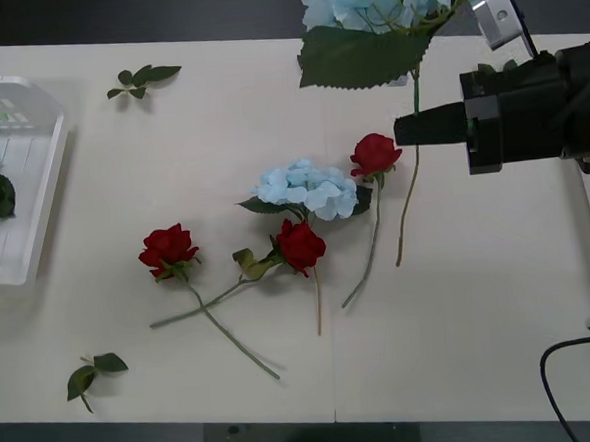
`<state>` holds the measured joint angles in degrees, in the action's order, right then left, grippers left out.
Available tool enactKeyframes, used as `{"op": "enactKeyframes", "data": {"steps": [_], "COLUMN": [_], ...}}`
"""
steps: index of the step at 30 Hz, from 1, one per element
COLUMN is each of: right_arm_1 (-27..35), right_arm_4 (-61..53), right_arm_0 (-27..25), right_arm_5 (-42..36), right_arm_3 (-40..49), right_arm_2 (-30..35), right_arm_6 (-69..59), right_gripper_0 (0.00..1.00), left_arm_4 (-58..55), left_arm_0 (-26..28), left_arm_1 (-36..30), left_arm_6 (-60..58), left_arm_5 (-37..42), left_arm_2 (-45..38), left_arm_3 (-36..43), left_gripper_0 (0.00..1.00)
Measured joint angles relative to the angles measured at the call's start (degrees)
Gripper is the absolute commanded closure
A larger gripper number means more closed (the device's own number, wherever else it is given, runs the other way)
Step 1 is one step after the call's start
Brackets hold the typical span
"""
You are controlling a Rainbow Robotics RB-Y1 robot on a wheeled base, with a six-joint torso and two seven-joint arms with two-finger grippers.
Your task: Put the red flowers into the right box and the blue flowers into the left box
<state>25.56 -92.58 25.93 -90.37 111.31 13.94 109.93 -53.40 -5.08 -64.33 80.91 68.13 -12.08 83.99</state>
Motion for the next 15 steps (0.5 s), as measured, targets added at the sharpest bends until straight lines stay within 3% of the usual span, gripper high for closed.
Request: {"op": "enactKeyframes", "data": {"steps": [6, 15], "right_arm_1": [-2.9, -6.5], "right_arm_4": [-3.2, -3.6], "right_arm_0": [3.8, 8.1], "right_arm_5": [0.0, 1.4], "right_arm_3": [-2.4, -4.0], "right_arm_2": [0.0, -0.2], "right_arm_6": [0.0, 0.0], "right_gripper_0": [1.0, 1.0], "left_arm_4": [-5.9, -12.6], "left_arm_0": [0.0, 0.0], "left_arm_1": [0.0, 0.0], "left_arm_6": [0.0, 0.1], "left_arm_5": [-3.3, -2.4], "left_arm_2": [-0.7, -5.1], "left_arm_3": [0.0, 2.5], "left_gripper_0": [0.0, 0.0]}}
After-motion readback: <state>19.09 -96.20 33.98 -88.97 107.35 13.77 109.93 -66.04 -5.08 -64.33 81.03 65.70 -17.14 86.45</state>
